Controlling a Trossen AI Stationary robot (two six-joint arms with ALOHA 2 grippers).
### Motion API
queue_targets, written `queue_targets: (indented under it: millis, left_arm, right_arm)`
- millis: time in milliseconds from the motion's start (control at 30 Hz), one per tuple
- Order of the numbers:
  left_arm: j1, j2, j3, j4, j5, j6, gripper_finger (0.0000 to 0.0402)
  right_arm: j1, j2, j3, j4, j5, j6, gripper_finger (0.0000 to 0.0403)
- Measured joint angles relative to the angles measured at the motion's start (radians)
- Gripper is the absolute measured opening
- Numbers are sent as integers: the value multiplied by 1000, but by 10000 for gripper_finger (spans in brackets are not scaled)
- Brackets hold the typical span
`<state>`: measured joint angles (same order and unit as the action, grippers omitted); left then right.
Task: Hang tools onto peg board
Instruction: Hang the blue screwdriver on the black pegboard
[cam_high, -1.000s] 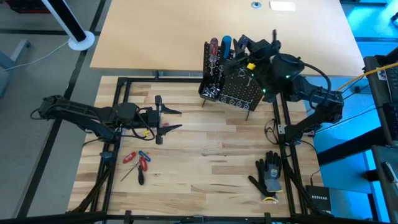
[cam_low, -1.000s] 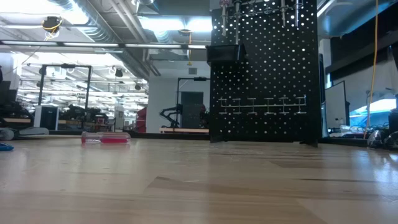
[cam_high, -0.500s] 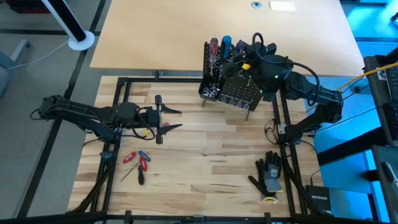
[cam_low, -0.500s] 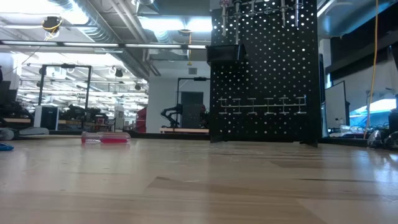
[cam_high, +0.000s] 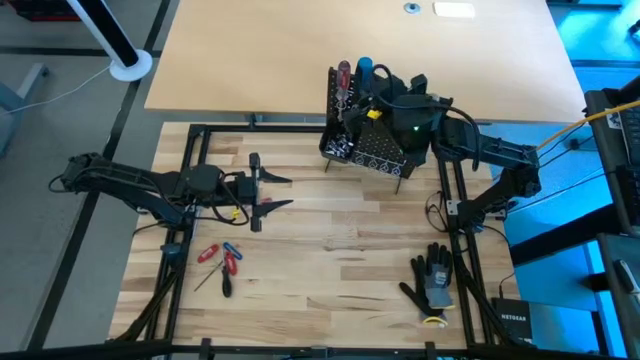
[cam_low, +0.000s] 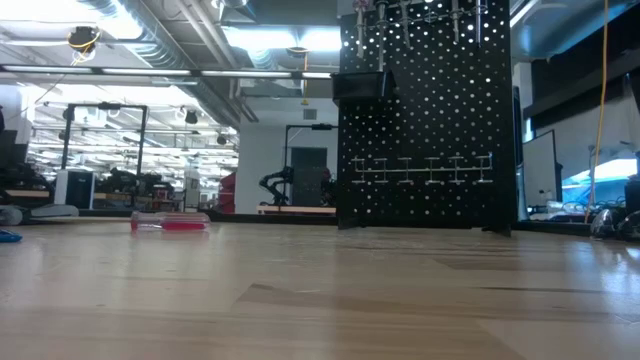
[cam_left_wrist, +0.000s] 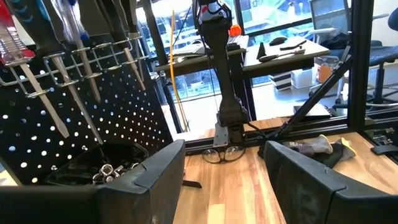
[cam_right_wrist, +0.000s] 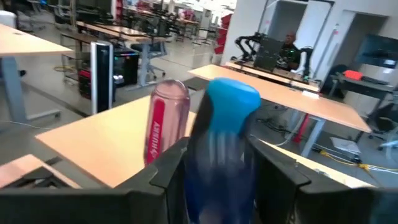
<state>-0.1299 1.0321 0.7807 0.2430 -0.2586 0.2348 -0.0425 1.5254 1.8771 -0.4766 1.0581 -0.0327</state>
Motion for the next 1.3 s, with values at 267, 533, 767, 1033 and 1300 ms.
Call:
queue_targets:
  millis: [267, 533, 767, 1033, 1300]
  left_arm:
    - [0, 0, 0, -1, 0, 0, 210]
    - [0, 0, 0, -2, 0, -6, 210]
    - [0, 0, 0, -1, 0, -2, 210]
    - [0, 0, 0, -9, 0, -10, 210]
    - [7, 0, 0, -26, 0, -18, 210]
  right_arm:
    - [-11, 0, 0, -6, 41, 1, 151]
    - [-10, 0, 0, -24, 67, -36, 152]
    - [10, -8, 0, 149, 62, -192, 152]
    - [45, -10, 1, 323, 121, -426, 152]
    - [227, -15, 1, 354, 213, -554, 152]
